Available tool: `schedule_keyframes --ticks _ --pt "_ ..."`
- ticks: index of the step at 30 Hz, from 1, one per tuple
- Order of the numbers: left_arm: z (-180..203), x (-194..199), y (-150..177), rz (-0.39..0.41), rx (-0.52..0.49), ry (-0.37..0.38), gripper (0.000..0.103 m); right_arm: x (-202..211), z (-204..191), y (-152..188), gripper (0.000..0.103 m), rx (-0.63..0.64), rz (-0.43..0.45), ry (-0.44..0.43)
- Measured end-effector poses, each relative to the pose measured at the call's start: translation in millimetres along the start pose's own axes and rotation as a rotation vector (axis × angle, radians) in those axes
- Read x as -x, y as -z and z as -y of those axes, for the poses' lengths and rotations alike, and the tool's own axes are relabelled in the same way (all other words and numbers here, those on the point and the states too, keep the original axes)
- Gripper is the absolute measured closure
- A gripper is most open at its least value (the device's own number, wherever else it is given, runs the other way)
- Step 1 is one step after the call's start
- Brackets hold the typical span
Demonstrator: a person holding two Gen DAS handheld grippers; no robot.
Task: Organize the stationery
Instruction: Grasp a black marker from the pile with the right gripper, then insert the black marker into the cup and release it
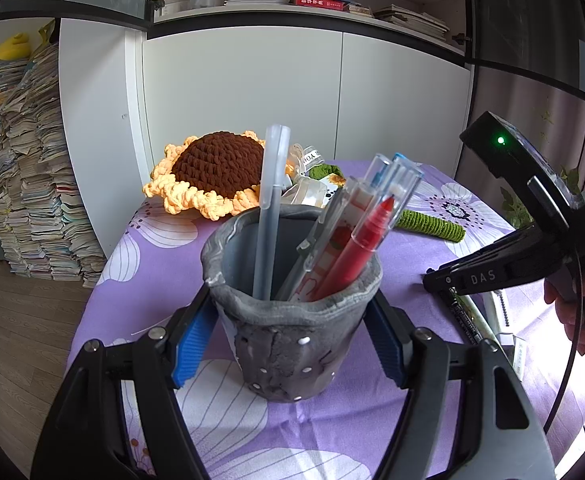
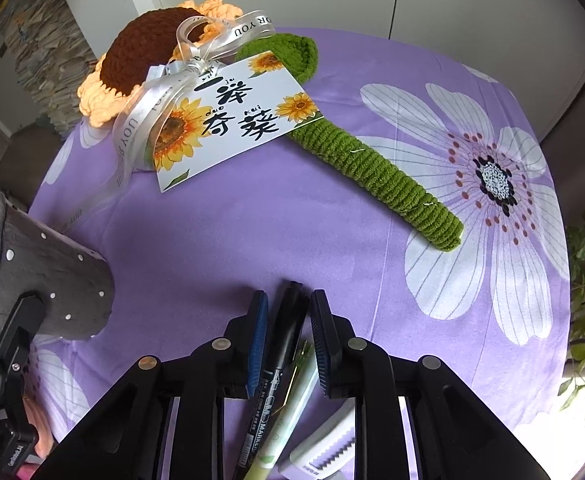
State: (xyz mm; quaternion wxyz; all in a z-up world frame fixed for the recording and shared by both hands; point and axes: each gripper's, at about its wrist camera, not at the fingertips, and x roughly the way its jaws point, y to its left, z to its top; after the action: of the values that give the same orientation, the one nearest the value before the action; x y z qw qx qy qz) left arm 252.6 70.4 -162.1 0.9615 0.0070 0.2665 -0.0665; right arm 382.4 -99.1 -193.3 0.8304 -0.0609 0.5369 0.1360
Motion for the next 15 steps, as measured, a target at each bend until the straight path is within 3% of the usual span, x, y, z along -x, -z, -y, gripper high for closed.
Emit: schedule_keyframes --ticks 4,15 --pt "0 0 0 0.0 0.0 0.0 0.033 5 -5 3 0.086 -0.01 0.024 -0.031" --pt "0 0 0 0.0 0.0 0.0 0.033 110 -27 20 0.088 0.012 0.314 -0.138"
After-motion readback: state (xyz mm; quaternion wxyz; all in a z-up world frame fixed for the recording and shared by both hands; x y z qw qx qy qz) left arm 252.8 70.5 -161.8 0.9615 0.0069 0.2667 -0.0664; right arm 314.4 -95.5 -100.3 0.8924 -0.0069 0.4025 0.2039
